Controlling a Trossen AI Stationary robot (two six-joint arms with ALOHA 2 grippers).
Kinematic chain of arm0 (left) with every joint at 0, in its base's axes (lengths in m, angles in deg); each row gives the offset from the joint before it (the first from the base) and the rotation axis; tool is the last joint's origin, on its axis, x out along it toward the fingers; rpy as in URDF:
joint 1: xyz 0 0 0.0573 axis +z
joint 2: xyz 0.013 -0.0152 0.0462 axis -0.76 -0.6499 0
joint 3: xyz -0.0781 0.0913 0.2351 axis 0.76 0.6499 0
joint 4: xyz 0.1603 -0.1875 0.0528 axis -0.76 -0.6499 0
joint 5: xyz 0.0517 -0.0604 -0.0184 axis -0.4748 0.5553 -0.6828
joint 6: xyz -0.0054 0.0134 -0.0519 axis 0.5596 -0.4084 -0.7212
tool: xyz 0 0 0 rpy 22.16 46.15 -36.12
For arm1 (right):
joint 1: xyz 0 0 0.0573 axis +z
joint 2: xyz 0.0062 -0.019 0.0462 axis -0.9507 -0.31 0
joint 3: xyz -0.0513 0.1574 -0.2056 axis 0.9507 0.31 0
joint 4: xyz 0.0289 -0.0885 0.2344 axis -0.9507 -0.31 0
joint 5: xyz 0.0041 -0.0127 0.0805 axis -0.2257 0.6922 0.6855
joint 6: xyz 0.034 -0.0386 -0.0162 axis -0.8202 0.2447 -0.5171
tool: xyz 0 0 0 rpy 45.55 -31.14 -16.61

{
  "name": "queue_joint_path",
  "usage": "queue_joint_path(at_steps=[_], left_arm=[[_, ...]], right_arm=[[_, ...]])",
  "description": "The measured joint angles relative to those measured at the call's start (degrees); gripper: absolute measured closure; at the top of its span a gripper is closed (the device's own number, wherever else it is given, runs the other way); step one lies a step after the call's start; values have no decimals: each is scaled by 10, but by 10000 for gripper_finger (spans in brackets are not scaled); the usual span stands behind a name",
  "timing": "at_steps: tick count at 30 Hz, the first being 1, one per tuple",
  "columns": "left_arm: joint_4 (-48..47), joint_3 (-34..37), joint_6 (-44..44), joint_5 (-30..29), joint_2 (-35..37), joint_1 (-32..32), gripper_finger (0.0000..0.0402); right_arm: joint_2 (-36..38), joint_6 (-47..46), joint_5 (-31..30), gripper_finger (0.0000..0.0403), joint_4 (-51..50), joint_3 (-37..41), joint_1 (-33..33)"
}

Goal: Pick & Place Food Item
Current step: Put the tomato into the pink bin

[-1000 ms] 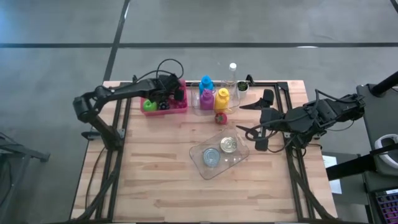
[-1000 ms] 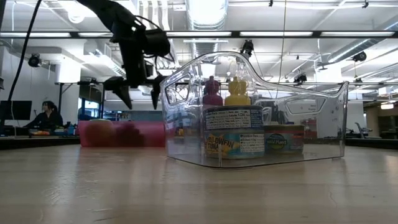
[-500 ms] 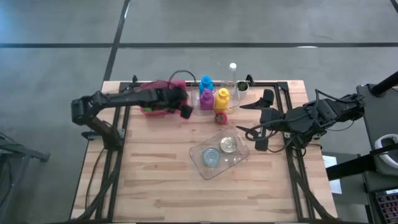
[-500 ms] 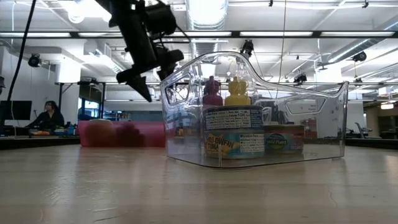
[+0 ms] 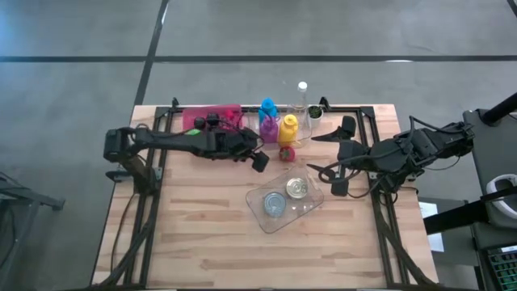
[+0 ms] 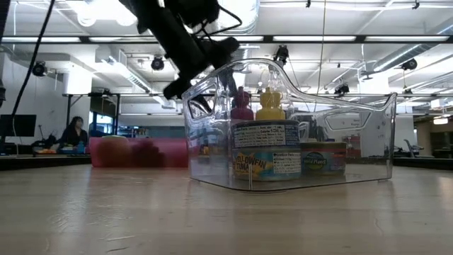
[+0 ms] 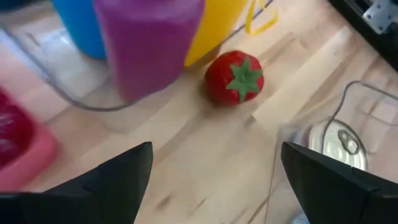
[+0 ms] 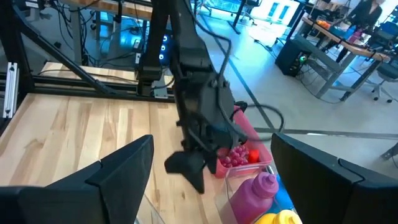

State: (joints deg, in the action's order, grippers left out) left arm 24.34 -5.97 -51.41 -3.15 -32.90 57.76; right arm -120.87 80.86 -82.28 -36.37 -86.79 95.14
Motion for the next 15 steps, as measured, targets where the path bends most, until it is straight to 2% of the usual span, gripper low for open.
queue_joint_path(at_steps=[5,15], left_arm=[[34,0,-19,48,-35,-8,43],[52,0,-29,52,-76,-42,46]], right_arm=[[0,0,0,92,0,0,0],[0,0,0,104,0,0,0]])
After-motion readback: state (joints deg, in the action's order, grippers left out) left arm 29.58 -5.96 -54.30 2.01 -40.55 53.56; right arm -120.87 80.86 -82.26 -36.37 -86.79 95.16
